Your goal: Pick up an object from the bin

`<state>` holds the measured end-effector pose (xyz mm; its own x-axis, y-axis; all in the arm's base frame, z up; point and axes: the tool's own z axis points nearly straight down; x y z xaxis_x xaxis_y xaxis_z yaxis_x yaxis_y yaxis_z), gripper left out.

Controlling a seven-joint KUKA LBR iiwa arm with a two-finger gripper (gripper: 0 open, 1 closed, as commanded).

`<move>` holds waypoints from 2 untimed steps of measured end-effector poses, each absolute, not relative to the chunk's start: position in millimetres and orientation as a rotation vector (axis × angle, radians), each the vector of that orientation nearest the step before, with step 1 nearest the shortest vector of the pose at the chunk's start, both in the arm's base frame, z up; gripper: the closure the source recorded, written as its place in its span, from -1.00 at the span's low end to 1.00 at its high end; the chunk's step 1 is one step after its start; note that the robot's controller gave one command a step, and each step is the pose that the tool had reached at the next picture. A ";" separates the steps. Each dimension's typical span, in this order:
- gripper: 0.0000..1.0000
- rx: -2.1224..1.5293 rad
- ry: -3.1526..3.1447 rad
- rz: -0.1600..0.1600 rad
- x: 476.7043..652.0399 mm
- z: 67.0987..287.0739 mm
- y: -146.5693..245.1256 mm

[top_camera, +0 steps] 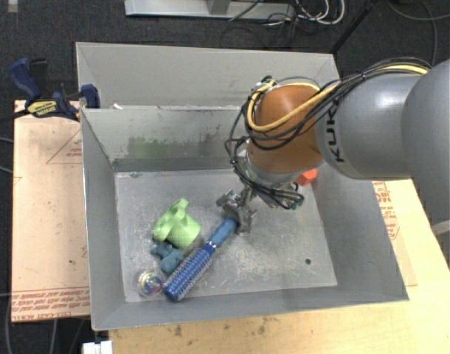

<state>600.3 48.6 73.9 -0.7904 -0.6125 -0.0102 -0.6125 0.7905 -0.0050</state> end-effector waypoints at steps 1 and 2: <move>1.00 -0.999 2.970 -0.002 587.6 170.1 48.5; 1.00 -0.708 3.062 0.003 579.0 132.5 39.7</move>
Offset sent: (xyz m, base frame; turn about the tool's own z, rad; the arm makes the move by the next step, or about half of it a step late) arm -0.0143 -0.0008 0.0920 0.0098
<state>579.0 39.7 132.5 -0.8985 -0.4391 0.0008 -0.4391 0.8985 0.0019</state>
